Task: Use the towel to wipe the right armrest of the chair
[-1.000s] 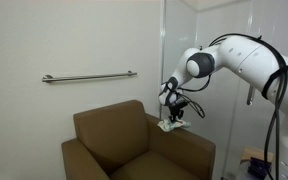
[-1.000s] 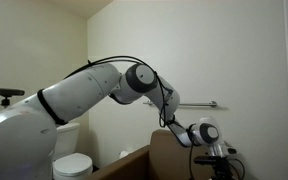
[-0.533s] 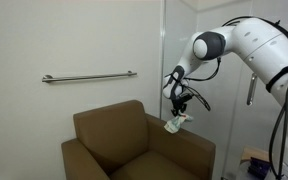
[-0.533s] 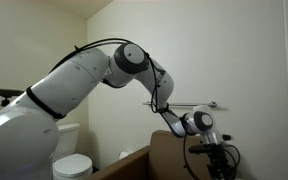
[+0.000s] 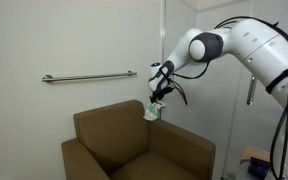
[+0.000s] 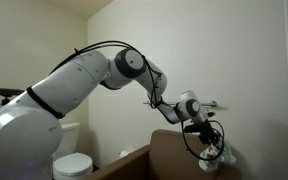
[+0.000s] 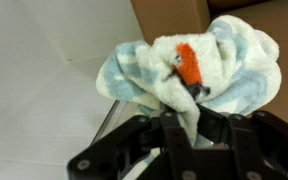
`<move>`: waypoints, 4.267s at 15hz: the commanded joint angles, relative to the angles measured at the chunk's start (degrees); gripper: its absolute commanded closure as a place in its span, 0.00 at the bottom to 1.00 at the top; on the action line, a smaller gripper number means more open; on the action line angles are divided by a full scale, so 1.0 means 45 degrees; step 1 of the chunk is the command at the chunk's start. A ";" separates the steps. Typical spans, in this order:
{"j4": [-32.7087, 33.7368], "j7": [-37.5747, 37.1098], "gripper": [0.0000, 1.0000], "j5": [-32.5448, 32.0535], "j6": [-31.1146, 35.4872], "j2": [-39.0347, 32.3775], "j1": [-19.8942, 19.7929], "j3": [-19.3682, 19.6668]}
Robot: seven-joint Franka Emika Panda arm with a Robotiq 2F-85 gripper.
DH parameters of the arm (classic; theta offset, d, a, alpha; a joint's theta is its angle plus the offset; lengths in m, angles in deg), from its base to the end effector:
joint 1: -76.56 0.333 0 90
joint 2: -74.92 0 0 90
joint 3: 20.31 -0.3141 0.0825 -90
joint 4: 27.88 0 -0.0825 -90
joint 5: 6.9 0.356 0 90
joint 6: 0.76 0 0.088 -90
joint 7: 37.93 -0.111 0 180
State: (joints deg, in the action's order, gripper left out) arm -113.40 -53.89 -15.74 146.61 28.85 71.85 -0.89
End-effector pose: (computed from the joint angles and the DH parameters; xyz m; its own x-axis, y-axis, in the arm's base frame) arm 0.6795 -0.2442 0.2567 0.8684 -0.3614 0.3396 -0.4576 -0.8478 0.2680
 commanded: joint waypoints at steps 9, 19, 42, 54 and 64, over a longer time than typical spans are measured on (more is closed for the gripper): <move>0.0622 -0.0118 0.93 0.1130 -0.1652 -0.3145 -0.0919 -0.0659; -0.4554 -0.0516 0.93 0.0767 -0.1802 0.1590 -0.0627 0.1163; -0.2565 -0.0242 0.93 0.1056 0.0767 0.0009 -0.0693 -0.0485; -0.6990 0.3388 0.93 0.0430 0.0960 0.0707 -0.2431 0.0150; -0.9819 0.4090 0.93 -0.1810 -0.1082 0.3953 -0.2428 0.1258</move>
State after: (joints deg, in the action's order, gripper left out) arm -156.08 -34.91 -23.78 141.50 40.23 59.64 7.37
